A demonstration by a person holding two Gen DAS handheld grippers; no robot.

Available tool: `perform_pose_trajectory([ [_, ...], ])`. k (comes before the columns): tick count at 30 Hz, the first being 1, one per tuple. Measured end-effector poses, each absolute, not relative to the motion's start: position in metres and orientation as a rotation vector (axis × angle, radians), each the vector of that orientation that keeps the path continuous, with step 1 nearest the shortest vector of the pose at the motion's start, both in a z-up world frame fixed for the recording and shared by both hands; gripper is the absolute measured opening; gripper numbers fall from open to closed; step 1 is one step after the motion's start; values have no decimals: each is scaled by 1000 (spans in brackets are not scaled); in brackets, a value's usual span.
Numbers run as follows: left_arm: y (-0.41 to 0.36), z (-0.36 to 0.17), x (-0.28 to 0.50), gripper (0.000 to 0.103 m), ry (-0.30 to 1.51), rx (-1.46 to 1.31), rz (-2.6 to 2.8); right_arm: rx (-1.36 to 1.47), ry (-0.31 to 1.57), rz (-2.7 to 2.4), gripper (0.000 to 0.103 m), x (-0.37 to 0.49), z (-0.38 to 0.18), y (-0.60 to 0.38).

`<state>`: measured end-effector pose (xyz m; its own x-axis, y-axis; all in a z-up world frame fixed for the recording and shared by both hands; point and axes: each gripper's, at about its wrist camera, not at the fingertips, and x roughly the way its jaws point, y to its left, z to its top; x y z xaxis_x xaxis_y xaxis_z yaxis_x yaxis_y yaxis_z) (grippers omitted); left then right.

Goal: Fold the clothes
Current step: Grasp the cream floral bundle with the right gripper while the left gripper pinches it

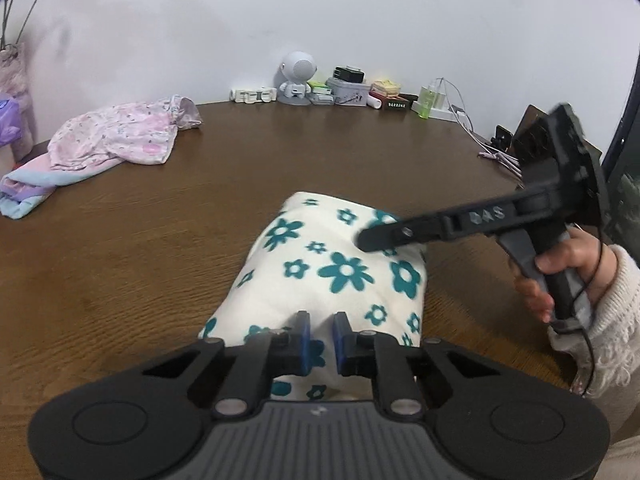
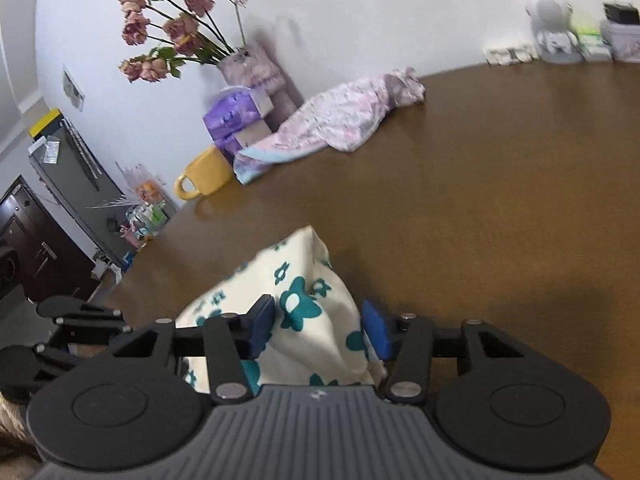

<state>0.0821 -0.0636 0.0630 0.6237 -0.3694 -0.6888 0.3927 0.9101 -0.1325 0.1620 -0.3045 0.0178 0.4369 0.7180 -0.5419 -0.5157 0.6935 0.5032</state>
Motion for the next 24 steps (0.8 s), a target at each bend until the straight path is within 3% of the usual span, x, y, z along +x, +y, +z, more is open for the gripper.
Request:
perform_pose_trajectory([
  [4,-55,55,88,12,760,86,-416,356,806,753,44,139,8,-308],
  [16,-35,76,89,13,663,12,-463,464,680,620,45,85,2,-299],
  [24,-74,60,112,12,717,144,-494,372,644,583,45,90,18,-292],
])
